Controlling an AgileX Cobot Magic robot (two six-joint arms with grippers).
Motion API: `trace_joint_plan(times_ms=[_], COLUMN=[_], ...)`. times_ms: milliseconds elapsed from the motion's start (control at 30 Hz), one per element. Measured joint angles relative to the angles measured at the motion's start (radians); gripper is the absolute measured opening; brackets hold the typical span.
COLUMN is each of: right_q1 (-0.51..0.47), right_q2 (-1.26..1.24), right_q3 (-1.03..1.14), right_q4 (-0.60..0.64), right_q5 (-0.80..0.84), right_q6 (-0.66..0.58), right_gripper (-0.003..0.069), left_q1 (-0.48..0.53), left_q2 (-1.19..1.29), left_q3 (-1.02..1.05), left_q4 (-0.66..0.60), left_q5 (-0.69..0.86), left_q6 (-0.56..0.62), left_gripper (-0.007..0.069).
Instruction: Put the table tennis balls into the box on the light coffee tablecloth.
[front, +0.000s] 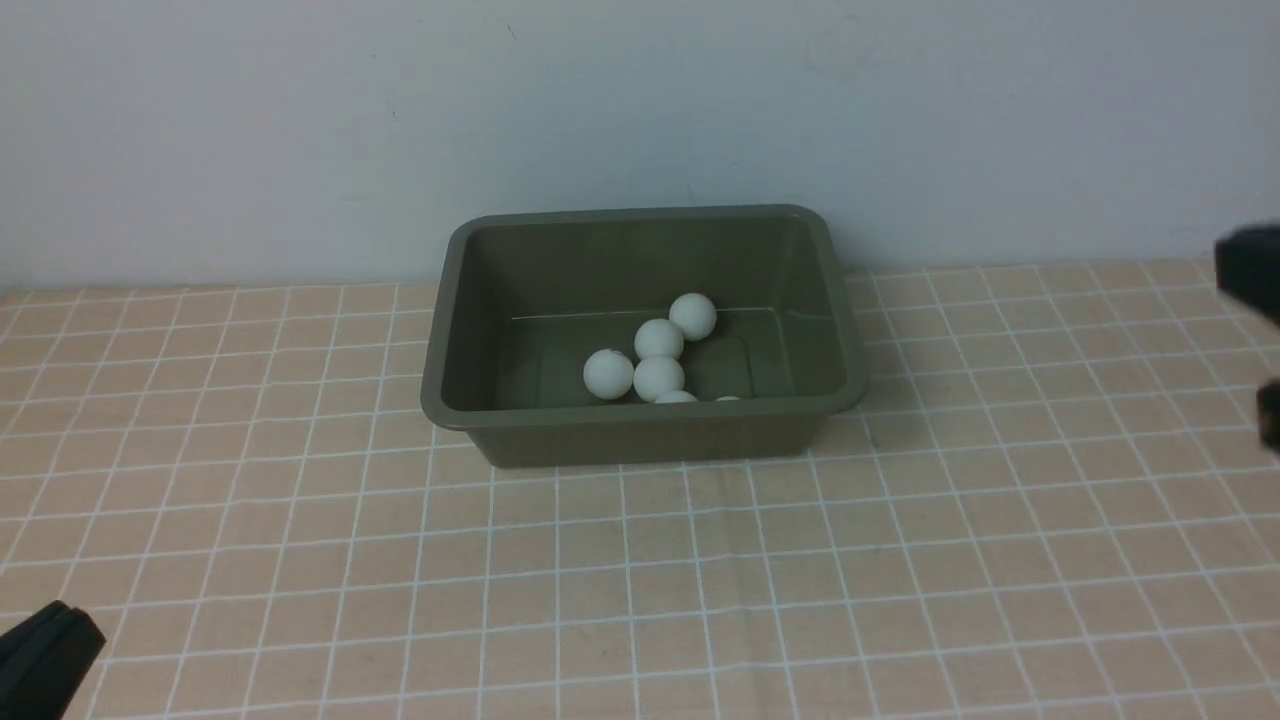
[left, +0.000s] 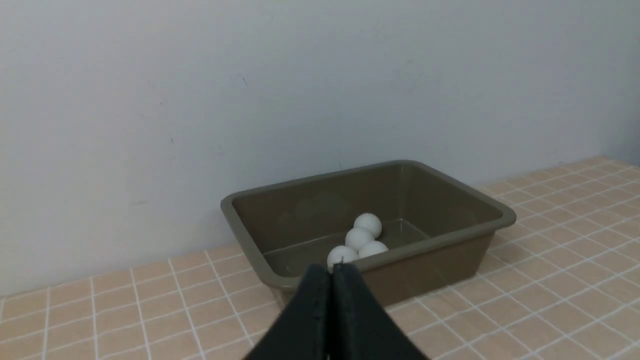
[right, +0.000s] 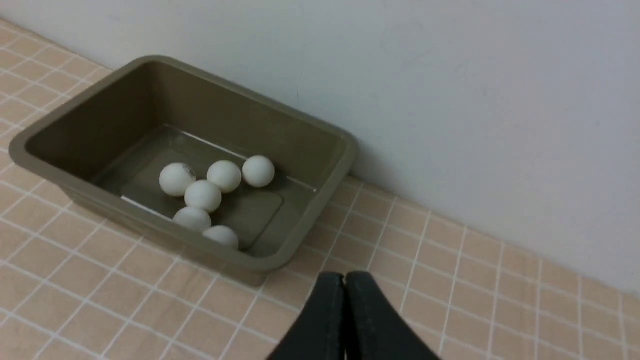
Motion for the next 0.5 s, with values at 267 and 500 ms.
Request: trace_joint_plan(times_ms=[267, 500], right_q1=[-0.002, -0.002], right_q2=[-0.049, -0.049], right_q3=[0.171, 0.171], right_q4=[0.001, 0.004], right_q5=[-0.161, -0.198], right_q6=[0.052, 0.057], right_gripper=[-0.0018, -0.0018], left_q1=[0.000, 0.000], left_q2=[0.000, 0.000], left_q3=[0.038, 0.038], left_q4=[-0.003, -0.004], left_q5=[0.034, 0.037], left_q6=[0.000, 0.000], left_gripper=[-0.0069, -0.0069])
